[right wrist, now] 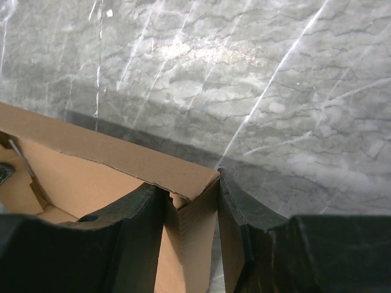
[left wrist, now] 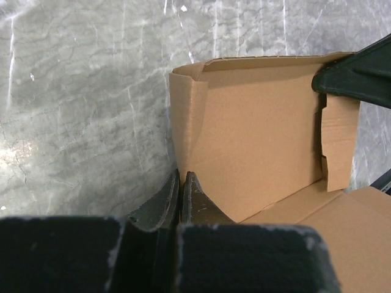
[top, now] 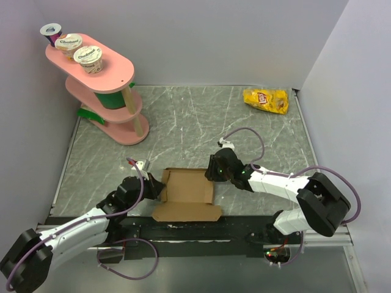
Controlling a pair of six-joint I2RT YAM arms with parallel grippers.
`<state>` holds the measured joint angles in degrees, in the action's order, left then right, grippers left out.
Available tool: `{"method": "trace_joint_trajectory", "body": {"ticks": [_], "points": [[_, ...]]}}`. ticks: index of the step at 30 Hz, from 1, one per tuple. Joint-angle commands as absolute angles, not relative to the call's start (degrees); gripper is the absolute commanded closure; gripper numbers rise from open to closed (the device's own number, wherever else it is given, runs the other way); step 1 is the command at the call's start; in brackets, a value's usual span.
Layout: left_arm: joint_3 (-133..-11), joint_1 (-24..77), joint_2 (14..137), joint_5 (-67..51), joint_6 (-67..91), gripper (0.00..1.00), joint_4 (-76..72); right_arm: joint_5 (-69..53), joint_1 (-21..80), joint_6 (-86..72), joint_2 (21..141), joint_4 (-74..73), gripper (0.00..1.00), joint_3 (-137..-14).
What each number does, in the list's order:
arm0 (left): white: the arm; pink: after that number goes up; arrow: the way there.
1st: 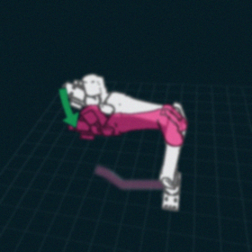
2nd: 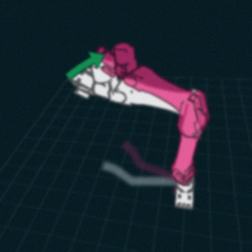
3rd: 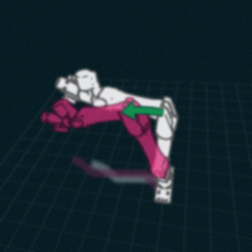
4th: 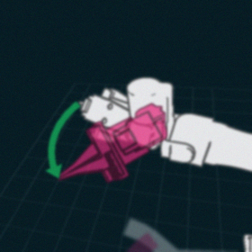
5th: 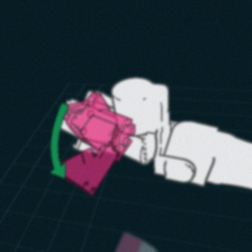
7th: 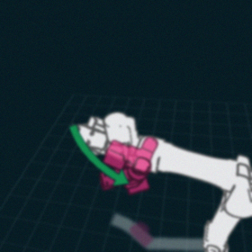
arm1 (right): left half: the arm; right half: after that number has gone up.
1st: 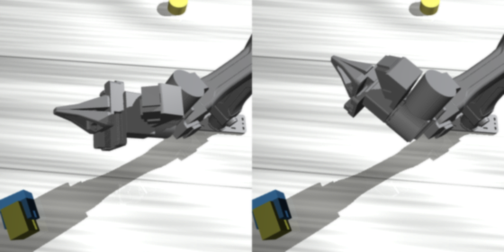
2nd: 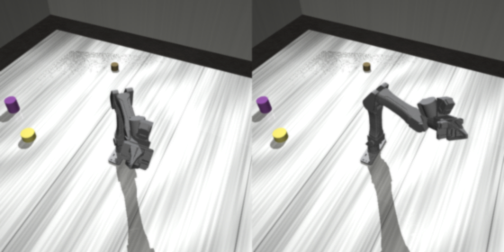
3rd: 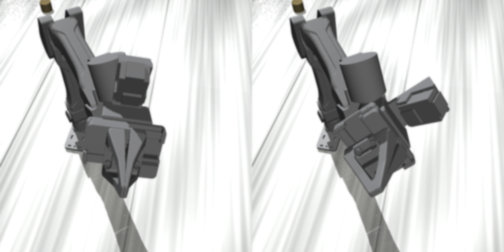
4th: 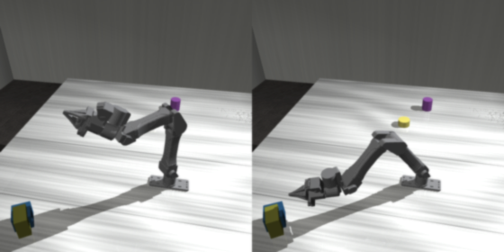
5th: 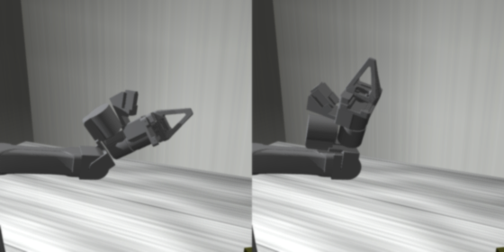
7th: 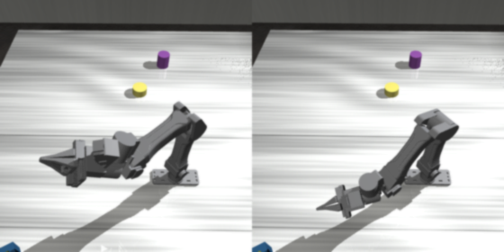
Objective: Fold the paper box
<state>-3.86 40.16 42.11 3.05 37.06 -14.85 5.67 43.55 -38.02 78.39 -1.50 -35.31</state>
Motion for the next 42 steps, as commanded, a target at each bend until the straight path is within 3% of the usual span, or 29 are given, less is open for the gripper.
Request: {"method": "trace_joint_trajectory", "body": {"ticks": [1,4,7,11,22,31,42], "points": [[-6.7,41.2,40.2,6.7,37.4,0.99,-18.5,18.2,43.1,-36.2,77.7,-9.6,0.86,-34.5],[-7.7,41.6,41.9,7.2,36.5,0.99,-18.8,19.1,43.1,-36.3,78.2,-10.0,0.95,-34.7],[-8.9,41.8,43.7,8.3,35.5,0.99,-19.2,21.5,43.2,-36.8,78.8,-12.6,0.97,-35.6],[-10.7,41.9,45.9,10.1,34.4,0.99,-19.2,25.5,42.4,-36.7,78.6,-13.6,0.97,-34.9],[-11.9,41.9,46.0,13.6,35.7,0.99,-17.6,20.9,36.7,-35.9,78.8,-10.9,1.00,-32.8],[-12.9,41.9,49.0,7.5,26.5,0.99,-26.1,16.9,38.2,-33.4,73.1,-1.9,1.00,-31.2],[-15.6,48.8,48.4,14.4,11.7,0.99,-32.2,36.3,41.2,-32.8,63.9,4.4,1.00,-28.7]]}}
